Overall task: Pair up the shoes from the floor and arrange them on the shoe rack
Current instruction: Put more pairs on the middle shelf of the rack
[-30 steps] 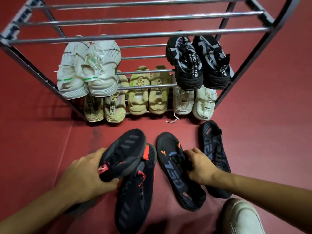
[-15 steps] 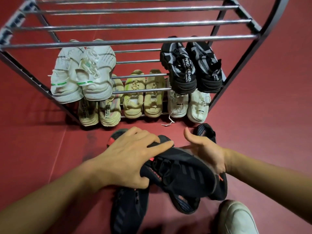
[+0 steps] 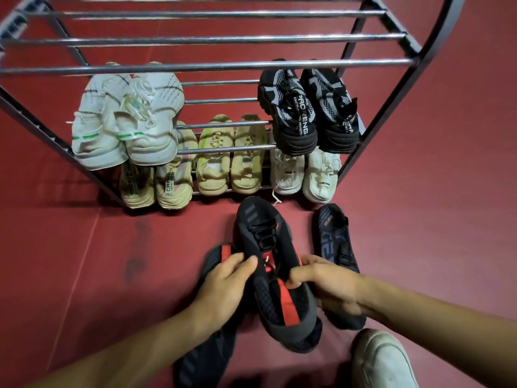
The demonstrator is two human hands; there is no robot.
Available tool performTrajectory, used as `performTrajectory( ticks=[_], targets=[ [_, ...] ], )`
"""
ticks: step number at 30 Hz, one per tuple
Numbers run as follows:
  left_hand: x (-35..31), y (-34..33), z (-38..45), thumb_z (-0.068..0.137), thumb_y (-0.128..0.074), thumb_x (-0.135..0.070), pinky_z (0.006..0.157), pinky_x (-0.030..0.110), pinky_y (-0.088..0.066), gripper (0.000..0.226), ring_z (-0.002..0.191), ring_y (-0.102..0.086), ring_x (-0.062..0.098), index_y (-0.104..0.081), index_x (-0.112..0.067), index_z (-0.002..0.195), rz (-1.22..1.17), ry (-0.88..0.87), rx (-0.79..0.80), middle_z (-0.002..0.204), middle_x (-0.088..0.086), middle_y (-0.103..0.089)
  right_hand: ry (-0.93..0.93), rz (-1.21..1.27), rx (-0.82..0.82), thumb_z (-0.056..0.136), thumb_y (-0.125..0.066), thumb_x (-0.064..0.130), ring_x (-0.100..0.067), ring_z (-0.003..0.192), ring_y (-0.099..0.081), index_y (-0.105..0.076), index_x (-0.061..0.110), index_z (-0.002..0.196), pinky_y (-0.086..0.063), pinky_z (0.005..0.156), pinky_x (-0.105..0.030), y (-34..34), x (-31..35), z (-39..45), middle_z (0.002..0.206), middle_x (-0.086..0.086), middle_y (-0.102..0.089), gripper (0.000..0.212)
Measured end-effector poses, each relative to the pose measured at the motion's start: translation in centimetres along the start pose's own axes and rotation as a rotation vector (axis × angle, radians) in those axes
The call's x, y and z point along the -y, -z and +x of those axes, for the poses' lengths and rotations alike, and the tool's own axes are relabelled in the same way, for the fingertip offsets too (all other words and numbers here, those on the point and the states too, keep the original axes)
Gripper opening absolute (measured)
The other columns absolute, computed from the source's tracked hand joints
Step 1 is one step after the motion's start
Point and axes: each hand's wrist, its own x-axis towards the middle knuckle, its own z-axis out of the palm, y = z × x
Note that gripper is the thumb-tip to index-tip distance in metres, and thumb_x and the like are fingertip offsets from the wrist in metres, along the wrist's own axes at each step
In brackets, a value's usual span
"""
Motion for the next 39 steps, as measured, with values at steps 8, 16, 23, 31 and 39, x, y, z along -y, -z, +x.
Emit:
performTrajectory(
  ticks=[8, 16, 23, 31, 39],
  targets=[
    [9.2, 3.9, -0.2, 0.057, -0.089, -0.046, 0.109, 0.034, -0.039, 0.105, 0.130, -0.049, 0.025, -0.039, -0.020, 0.146, 0.532, 0.169, -0.147, 0.139, 0.005, -0.052, 0.010, 0.064, -0.062, 0.059, -0.052, -0.012, -0.026, 0.073, -0.069, -0.073, 0.012, 0.090, -0.055, 0.069, -0.034, 2.8, -1.8, 0.2, 0.082, -0.013, -0.071, 0.044],
    [10.4, 7.6, -0.3, 0.080, -0.076, -0.020, 0.080, 0.036, -0.052, 0.021, 0.092, -0.069, 0.025, -0.072, -0.022, 0.100, 0.621, -0.106, -0.230, 0.092, -0.005, -0.069, -0.070, -0.003, -0.079, 0.075, -0.051, -0.018, -0.023, 0.073, -0.071, -0.078, 0.021, 0.076, -0.054, 0.073, -0.033, 1.7, -1.8, 1.4, 0.079, -0.008, -0.074, 0.047],
    [7.0, 17.4, 0.7, 0.064, -0.043, -0.023, 0.070, 0.036, -0.048, 0.040, 0.078, -0.062, 0.022, -0.074, -0.026, 0.090, 1.180, -0.626, -0.216, 0.085, -0.010, -0.064, -0.118, 0.004, -0.052, 0.067, -0.054, -0.015, -0.033, 0.100, -0.067, -0.071, 0.010, 0.109, -0.049, 0.103, -0.051, -1.6, -1.6, 3.4, 0.106, -0.017, -0.072, 0.052],
    [5.5, 11.7, 3.5, 0.065, -0.049, 0.002, 0.106, 0.037, -0.041, 0.050, 0.122, -0.056, 0.027, -0.072, -0.012, 0.107, 1.042, -0.933, -0.167, 0.112, 0.005, -0.064, -0.135, -0.095, -0.223, 0.048, -0.063, -0.008, -0.044, 0.107, -0.069, -0.066, 0.001, 0.116, -0.048, 0.106, -0.058, -2.7, -2.4, 6.3, 0.117, -0.026, -0.072, 0.069],
    [7.9, 6.8, 3.2, 0.069, -0.087, -0.040, 0.094, 0.034, -0.046, 0.078, 0.116, -0.058, 0.030, -0.051, -0.011, 0.132, 0.331, 0.212, -0.379, 0.117, 0.005, -0.060, -0.197, -0.369, -0.368, 0.029, -0.079, 0.015, -0.037, 0.093, -0.075, -0.075, 0.009, 0.096, -0.063, 0.082, -0.047, -3.0, -2.4, 8.6, 0.092, -0.013, -0.080, 0.067]
  ],
)
